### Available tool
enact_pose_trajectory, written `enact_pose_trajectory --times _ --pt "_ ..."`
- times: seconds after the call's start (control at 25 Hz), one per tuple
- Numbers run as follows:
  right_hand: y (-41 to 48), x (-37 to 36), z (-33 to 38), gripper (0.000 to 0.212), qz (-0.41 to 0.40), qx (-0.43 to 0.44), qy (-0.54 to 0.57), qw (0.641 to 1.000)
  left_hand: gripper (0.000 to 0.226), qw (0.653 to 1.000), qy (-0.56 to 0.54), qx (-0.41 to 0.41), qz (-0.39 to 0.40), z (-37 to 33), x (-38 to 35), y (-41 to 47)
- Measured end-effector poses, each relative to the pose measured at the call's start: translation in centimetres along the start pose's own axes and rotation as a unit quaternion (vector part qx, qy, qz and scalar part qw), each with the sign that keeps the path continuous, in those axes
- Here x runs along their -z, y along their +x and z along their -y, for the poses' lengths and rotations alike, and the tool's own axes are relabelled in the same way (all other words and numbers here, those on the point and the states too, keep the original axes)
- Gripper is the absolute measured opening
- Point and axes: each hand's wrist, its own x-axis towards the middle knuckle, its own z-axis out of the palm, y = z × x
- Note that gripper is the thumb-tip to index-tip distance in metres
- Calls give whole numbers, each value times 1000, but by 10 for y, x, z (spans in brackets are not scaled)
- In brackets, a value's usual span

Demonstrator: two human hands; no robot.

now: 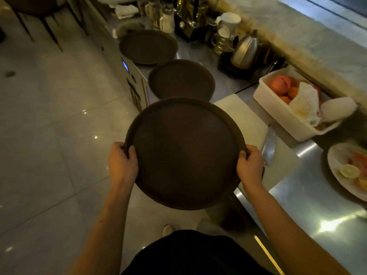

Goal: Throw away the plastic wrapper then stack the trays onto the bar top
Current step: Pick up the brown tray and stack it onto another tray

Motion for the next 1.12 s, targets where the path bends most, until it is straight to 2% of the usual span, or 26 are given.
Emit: enact_pose_trajectory --times 0.16,0.4,0.76,1.12 --pt "19 -44 36 26 29 16 8 999 25 999 -12 41 -27 10 14 43" --pt "79 -96 61 26 34 2 20 999 23 999 16 41 -28 -8 -12 116" --pt "176 -146 91 25 3 -45 23 999 25 997 73 -2 16 -81 -73 241" --pt "233 -172 105 23 -47 -110 -4 993 28 990 100 -20 97 -100 -142 337"
